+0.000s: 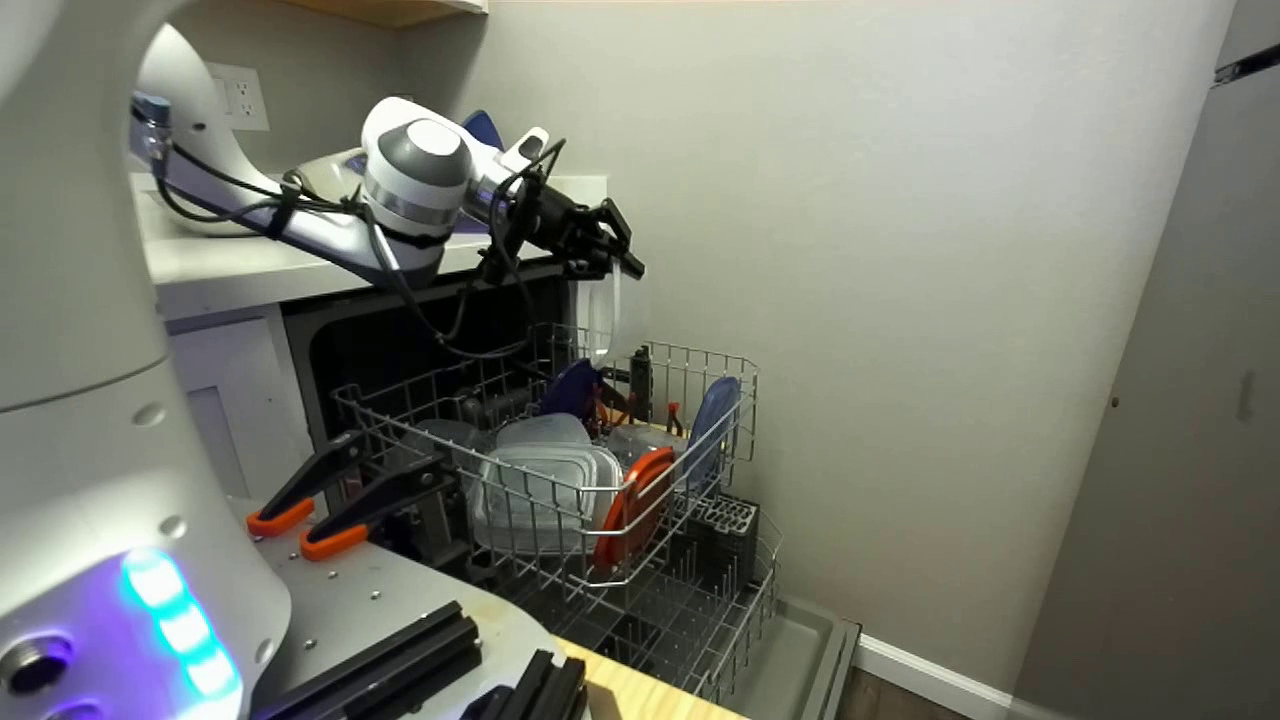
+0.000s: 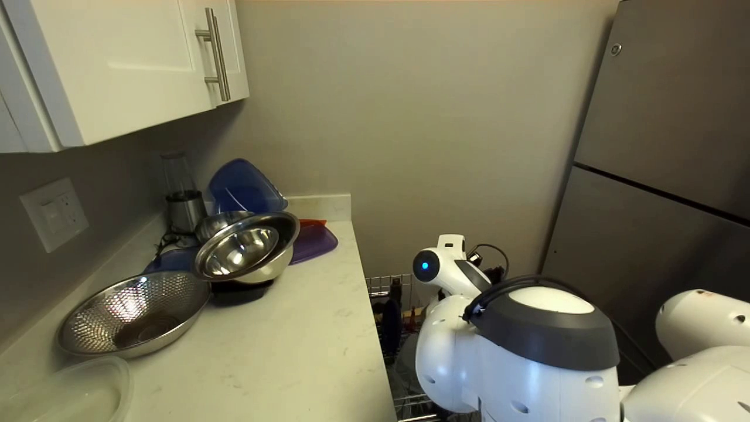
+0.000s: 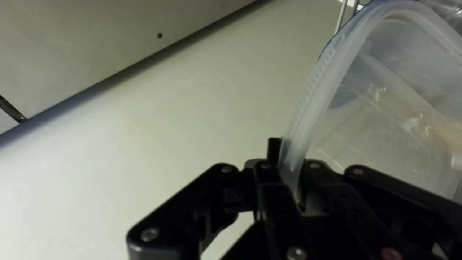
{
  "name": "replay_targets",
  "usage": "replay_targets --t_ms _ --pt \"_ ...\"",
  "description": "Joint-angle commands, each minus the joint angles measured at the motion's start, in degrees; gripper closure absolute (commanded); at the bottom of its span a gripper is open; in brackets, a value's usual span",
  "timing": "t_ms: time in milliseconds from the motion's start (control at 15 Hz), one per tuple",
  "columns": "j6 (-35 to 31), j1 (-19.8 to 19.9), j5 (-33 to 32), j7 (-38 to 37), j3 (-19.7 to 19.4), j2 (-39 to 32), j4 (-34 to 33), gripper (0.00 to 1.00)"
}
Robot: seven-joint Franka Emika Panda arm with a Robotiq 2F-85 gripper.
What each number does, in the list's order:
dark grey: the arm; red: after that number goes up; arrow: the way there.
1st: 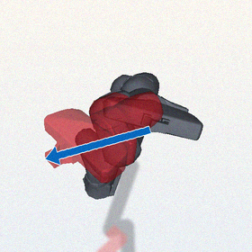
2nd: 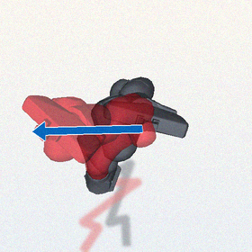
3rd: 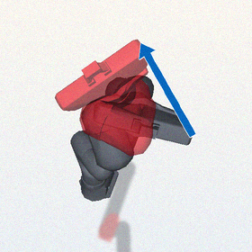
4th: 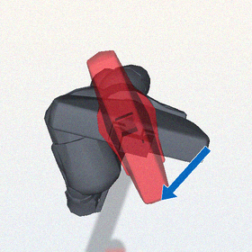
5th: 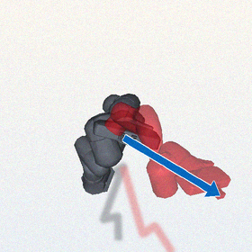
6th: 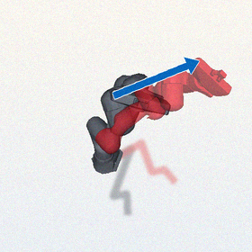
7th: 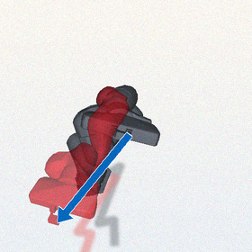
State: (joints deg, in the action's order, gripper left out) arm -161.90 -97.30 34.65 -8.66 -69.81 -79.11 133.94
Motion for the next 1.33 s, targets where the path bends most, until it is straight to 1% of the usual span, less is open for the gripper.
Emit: replay_targets --t_ms 0,200,400,667,867,1000,1267 --pt "2.46 0.89 -10.83 -8.17 -1.76 0.42 0.27 0.96" --pt "4.0 1.71 -15.72 -12.22 -2.15 0.72 0.01 0.96" --pt "5.41 2.26 -18.73 -14.7 -2.21 0.16 -0.9 0.96" --pt "6.31 3.3 -20.61 -16.07 -1.36 1.3 -2.94 0.96" --pt "7.09 4.16 -21.53 -16.71 -2.02 1.28 -4.69 0.96" --pt "6.83 5.79 -21.82 -15.33 -1.99 3.79 -5.62 0.96" --pt "7.32 11.44 -22.97 -13.41 -1.01 8.07 -8.68 0.96"
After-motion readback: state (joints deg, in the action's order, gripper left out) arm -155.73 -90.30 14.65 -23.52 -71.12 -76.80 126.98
